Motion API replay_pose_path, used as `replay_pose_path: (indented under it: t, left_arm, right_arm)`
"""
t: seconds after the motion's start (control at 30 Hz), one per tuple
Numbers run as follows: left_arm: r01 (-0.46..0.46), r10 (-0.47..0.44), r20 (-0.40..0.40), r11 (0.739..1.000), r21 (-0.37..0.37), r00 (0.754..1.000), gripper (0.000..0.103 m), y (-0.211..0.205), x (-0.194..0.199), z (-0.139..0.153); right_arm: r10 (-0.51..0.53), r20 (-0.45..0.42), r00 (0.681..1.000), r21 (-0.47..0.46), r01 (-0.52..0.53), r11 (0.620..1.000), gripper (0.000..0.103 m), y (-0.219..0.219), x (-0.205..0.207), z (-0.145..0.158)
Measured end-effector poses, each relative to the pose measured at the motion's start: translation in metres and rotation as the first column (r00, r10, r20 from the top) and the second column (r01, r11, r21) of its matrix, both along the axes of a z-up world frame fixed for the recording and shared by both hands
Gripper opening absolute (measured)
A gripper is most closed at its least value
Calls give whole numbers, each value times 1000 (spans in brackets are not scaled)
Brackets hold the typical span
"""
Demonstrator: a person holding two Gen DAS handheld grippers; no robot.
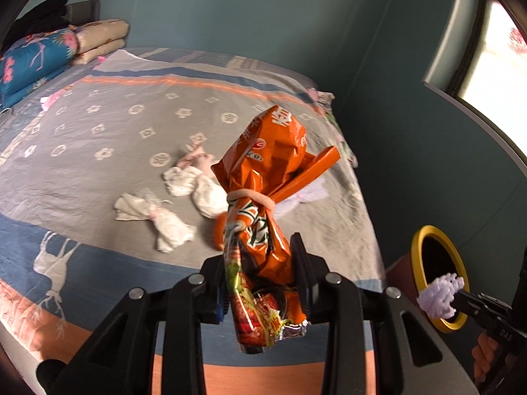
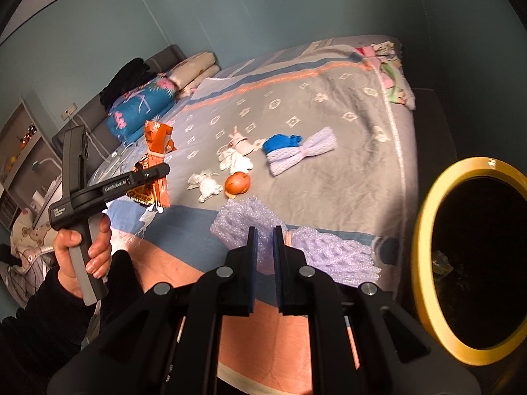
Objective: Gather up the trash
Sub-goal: 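Carry the orange bag and lavender net in both tools over the bin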
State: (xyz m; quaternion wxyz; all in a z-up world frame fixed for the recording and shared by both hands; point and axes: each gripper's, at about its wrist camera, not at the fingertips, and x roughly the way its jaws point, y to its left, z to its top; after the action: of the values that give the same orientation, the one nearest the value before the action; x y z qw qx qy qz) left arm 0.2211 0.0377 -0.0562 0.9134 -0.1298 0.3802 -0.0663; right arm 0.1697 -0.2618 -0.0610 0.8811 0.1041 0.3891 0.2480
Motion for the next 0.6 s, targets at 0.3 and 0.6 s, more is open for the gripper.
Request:
replay_pose_path:
  t: [0.3, 0.6]
  left_arm:
    - [95, -95, 10, 995, 6, 995, 31, -51, 2, 10]
    - [171, -171, 23, 985, 5, 985, 31, -99, 7, 16]
  right_arm:
    - [-80, 20, 997, 25, 80, 997, 9, -39, -6, 8]
    - [-167, 30, 985, 43, 166, 985, 9, -79, -8, 14]
